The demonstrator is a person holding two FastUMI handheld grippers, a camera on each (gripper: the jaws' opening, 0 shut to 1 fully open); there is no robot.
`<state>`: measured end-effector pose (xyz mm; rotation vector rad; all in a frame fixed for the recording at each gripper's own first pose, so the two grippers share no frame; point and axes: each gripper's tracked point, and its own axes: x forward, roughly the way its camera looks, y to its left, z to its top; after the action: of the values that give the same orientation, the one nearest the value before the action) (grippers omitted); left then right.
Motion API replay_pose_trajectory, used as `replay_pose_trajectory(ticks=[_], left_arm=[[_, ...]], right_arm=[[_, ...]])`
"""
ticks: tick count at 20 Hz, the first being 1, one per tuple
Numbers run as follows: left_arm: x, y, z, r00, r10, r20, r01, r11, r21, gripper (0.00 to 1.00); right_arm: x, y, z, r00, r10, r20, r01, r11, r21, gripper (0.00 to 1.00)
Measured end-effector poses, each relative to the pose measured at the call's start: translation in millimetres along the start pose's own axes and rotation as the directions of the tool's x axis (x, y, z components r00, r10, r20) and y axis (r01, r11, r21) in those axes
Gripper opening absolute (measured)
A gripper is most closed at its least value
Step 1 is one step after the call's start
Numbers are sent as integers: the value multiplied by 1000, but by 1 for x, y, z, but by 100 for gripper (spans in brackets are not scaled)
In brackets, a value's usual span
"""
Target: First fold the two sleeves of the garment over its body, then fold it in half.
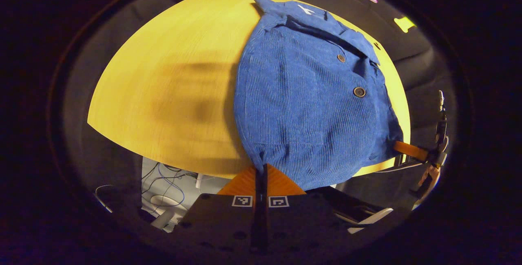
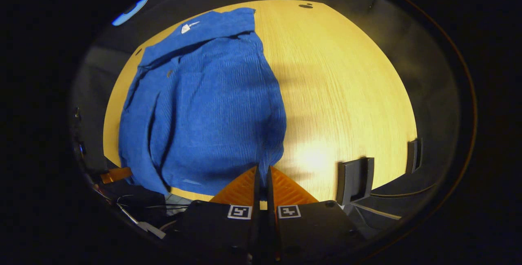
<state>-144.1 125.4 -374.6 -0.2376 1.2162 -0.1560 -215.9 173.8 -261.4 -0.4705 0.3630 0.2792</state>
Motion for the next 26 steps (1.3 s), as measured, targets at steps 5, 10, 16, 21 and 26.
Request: replay_pose_trajectory(ticks=[5, 10, 16, 21, 26], left_arm=[[-44, -10, 28, 989, -113, 91, 109, 993, 41, 0], [-106, -35, 86, 947, -232, 224, 203, 969, 143, 0], [-172, -41, 168, 871, -345, 349, 291, 936, 200, 0], [-188, -35, 236, 859, -334, 388, 244, 933, 263, 0], [-152, -41, 337, 868, -265, 421, 207, 962, 180, 0]], right_arm=[[-48, 24, 40, 991, 31, 129, -35, 999, 31, 10], [-93, 40, 85, 969, 33, 244, -36, 999, 10, 10], [-134, 66, 153, 928, 37, 370, -34, 999, -16, 10], [-152, 81, 253, 877, 26, 480, -22, 1000, -14, 9], [-113, 87, 368, 862, 35, 505, -33, 999, -14, 9]])
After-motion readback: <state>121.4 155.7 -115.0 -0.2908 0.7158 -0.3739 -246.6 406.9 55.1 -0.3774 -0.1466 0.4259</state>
